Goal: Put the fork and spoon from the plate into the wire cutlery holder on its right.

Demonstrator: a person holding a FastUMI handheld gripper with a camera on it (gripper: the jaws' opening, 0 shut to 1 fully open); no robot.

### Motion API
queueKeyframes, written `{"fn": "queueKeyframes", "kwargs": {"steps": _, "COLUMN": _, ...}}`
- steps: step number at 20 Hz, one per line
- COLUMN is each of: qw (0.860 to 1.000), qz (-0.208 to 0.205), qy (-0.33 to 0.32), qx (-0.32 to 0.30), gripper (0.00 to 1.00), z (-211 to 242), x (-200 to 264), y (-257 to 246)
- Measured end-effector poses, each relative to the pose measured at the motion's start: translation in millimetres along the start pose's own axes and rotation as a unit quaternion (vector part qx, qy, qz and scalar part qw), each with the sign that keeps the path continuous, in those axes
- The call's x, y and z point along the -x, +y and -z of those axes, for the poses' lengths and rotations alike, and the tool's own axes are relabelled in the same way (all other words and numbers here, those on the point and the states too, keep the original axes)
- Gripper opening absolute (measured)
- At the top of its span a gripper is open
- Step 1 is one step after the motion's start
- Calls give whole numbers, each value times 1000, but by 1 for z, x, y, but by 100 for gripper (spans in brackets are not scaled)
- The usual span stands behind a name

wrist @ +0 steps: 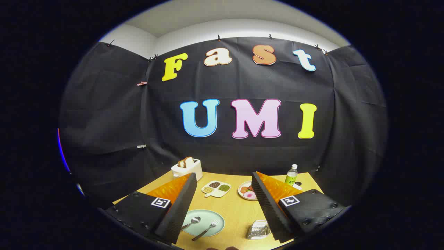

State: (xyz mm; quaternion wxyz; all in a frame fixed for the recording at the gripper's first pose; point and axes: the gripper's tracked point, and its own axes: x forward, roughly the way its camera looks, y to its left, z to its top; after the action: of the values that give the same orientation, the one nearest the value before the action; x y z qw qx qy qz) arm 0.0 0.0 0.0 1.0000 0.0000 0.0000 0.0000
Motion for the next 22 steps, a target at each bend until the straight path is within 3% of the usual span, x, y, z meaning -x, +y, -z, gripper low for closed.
{"fn": "queueKeyframes", "kwargs": {"steps": 22, "qw": 997, "qz": 47, "qy": 65, "qx": 22, "gripper": 99, "z": 45, "x": -2, "y": -10}}
